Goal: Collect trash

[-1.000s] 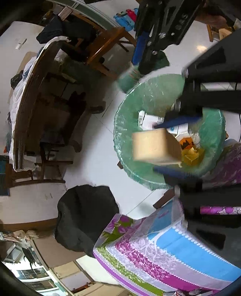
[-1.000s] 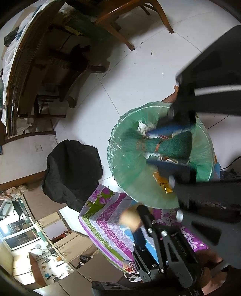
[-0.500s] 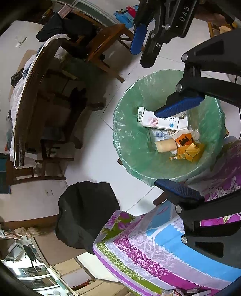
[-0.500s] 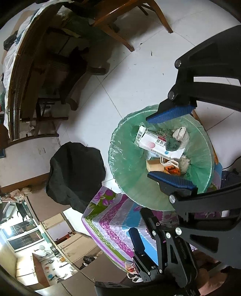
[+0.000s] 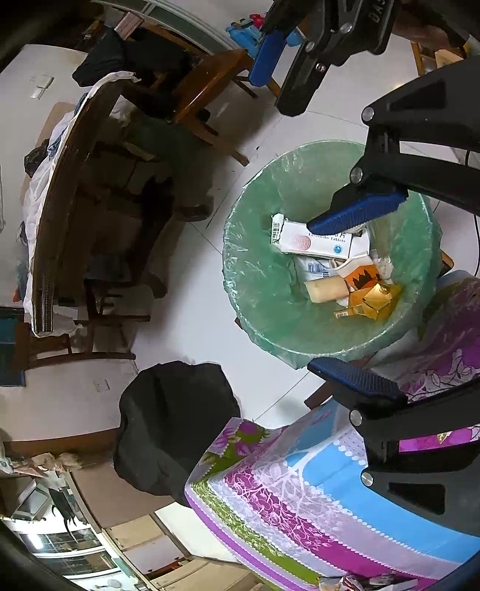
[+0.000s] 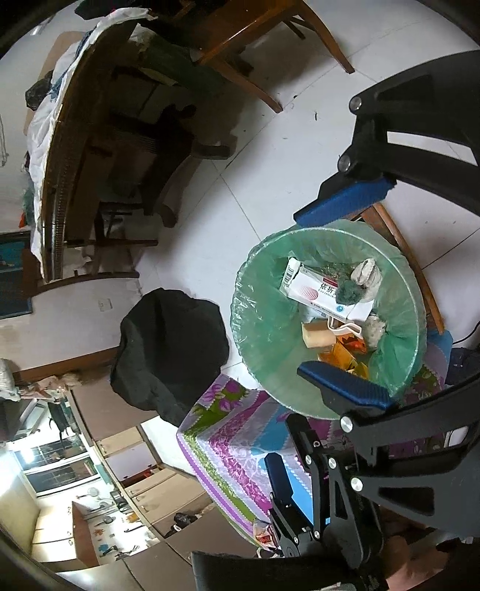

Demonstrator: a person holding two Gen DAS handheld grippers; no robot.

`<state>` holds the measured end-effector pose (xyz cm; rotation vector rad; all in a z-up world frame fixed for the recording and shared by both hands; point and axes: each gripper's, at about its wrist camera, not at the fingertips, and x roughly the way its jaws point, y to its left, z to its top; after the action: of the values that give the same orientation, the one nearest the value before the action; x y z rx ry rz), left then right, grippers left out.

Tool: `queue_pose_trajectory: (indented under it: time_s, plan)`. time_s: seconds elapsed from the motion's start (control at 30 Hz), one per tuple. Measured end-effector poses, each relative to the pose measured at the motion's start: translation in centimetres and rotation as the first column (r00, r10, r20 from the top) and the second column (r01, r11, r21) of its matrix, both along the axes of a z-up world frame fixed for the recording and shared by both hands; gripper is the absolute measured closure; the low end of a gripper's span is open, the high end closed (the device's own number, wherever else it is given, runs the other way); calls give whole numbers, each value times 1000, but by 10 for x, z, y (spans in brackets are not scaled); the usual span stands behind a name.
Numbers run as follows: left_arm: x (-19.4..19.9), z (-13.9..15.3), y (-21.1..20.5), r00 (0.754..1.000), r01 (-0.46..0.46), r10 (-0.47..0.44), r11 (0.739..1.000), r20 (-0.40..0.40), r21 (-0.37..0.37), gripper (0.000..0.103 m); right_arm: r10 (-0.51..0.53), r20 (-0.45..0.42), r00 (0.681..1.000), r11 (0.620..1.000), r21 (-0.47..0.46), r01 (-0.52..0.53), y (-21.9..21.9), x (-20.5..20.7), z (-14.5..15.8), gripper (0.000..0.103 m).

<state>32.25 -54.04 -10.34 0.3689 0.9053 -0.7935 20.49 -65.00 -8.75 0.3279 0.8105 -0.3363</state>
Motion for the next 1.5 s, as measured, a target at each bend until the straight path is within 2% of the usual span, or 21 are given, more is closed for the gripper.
queue_pose_trajectory:
  time_s: [0.17,0.53,0.7,0.87,1.13,1.2,1.27,1.33,1.37,1.4,1.43,1.5]
  plan:
    - [-2,3,8,1000,-6,6,1000,11,-7,34,0,21,1000,999,-42,1,11,-6,4,23]
    - [-11,11,30,999,-24,25,999,43,-22,34,15,74,997,996,-91,-9,38,-21,13,20]
    - [-13,12,47,998,-37,38,999,40,-31,34,34,125,992,997,-77,-25,56,-28,19,19]
    - [-20,8,86,998,-46,48,998,40,-46,34,74,193,978,997,-40,-67,82,-37,15,15]
    - [-25,0,188,996,-74,78,994,45,-76,34,161,223,961,987,-58,-152,142,-46,0,15]
    - [-20,0,220,994,-95,99,992,53,-79,34,187,221,957,982,-55,-179,155,-46,-5,14]
    - [-7,3,264,986,-157,160,983,34,-96,33,204,215,955,979,-41,-200,164,-45,-11,13]
    - [16,8,316,966,-256,259,957,2,-132,31,216,205,955,976,-21,-216,172,-41,-18,13]
    - [28,11,340,947,-317,320,937,-4,-144,31,221,200,955,975,-15,-222,175,-40,-21,13]
    - [43,14,371,918,-391,397,907,10,-156,29,226,194,955,973,-4,-230,178,-36,-24,13]
    - [51,17,389,901,-422,432,893,35,-160,28,232,191,954,971,9,-238,181,-33,-26,13]
    - [72,18,426,881,-443,458,887,119,-133,26,243,189,951,968,21,-251,188,-27,-28,13]
